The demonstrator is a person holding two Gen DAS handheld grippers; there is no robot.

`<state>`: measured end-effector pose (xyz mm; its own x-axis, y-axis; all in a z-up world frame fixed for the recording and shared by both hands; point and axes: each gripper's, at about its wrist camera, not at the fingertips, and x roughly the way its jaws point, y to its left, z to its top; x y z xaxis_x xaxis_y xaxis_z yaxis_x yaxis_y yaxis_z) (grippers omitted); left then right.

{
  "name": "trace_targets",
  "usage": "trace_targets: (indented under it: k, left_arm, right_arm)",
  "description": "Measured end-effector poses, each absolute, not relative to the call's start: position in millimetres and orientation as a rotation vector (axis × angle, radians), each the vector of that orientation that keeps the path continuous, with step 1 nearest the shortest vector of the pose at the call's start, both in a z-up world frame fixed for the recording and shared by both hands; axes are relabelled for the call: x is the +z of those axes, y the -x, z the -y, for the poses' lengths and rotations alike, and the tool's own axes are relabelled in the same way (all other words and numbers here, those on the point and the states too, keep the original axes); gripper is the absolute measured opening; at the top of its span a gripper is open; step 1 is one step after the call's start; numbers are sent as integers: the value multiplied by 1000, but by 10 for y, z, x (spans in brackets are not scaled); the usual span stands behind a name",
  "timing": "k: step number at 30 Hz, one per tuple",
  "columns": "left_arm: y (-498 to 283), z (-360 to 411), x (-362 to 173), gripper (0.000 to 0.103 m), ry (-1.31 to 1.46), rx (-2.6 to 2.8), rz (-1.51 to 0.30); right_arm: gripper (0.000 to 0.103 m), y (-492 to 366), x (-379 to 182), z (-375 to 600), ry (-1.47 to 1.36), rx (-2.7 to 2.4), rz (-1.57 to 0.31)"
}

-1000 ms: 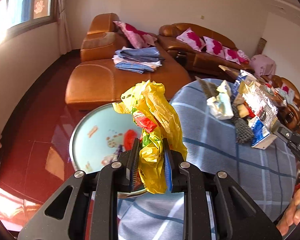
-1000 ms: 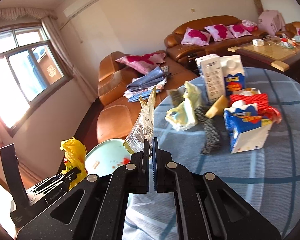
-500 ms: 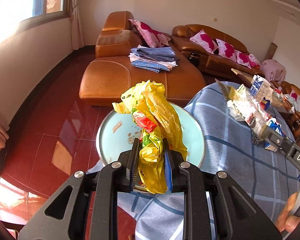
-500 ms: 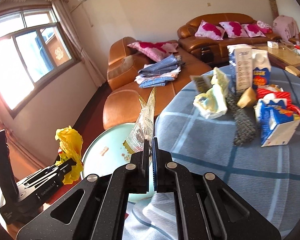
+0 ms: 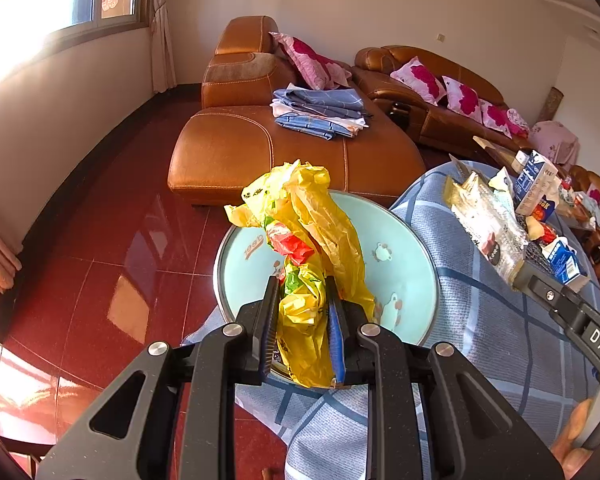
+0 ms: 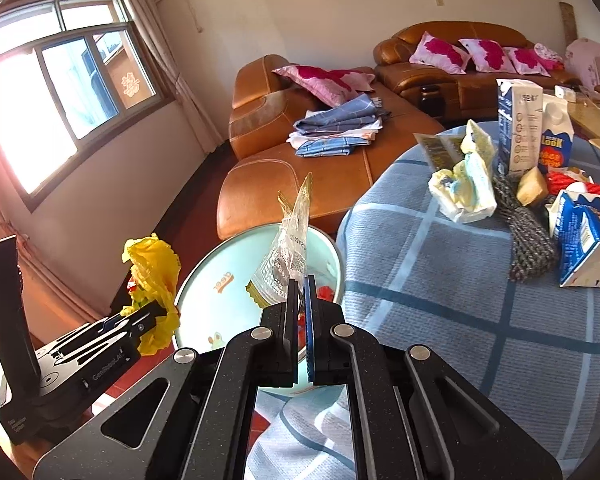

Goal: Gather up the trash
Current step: 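Carry the yellow bag and clear wrapper over the wastebasket with both grippers, then open both grippers to drop the yellow bag and clear wrapper into the wastebasket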

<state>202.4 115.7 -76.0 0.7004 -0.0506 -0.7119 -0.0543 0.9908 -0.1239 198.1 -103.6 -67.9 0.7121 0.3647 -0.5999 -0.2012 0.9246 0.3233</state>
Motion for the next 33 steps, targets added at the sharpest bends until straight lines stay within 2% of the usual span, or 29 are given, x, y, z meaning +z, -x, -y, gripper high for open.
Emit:
trace_targets:
  k: [25, 27, 28, 30, 33]
  left_arm:
    - [-2275, -1140, -867, 22, 132, -9, -850]
    - [-2298, -1142, -882, 22, 131, -9, -858]
    - [-2310, -1139, -886, 22, 128, -6, -860]
    - [-2316, -1154, -896, 22, 122, 4, -862]
    - [-2314, -1183, -945, 22, 120, 21, -871]
  right_arm:
    - [5, -2339, -922, 670, -185, 383, -822]
    - [12, -2410, -989, 623, -184, 399, -842]
    - [27, -2437, -1013, 610, -182, 403, -850]
    - [45, -2443, -1038, 637, -203, 400, -842]
    - [45, -2405, -1002, 715, -224, 391, -813]
